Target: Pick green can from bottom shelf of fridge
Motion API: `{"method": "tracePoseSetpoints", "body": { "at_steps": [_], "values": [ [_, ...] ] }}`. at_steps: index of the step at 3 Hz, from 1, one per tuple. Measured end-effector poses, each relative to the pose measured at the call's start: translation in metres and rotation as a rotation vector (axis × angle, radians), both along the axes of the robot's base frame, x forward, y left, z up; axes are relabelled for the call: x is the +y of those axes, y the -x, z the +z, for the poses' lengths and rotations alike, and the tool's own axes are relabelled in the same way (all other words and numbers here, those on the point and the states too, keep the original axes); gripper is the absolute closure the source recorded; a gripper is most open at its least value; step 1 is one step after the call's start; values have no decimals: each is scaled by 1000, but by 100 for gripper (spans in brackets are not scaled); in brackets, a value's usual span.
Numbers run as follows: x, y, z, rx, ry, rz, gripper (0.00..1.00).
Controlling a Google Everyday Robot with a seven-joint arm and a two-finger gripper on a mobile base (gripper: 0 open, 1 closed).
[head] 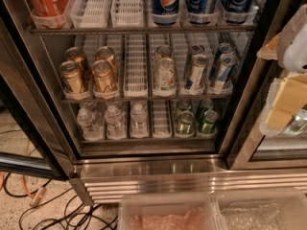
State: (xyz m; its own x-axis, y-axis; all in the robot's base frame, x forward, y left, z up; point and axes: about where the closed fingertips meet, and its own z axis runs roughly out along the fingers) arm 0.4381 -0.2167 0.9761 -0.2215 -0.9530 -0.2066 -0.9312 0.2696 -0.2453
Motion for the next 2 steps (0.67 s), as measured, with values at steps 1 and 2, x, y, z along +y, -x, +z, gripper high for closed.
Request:
{"method": "tracePoseSetpoints", "body": {
  "at_steps": [1, 2],
  "values": [
    [0, 0, 0, 0, 0, 0, 0],
    [-6, 3, -11, -12, -55, -5, 0]
  ]
}}
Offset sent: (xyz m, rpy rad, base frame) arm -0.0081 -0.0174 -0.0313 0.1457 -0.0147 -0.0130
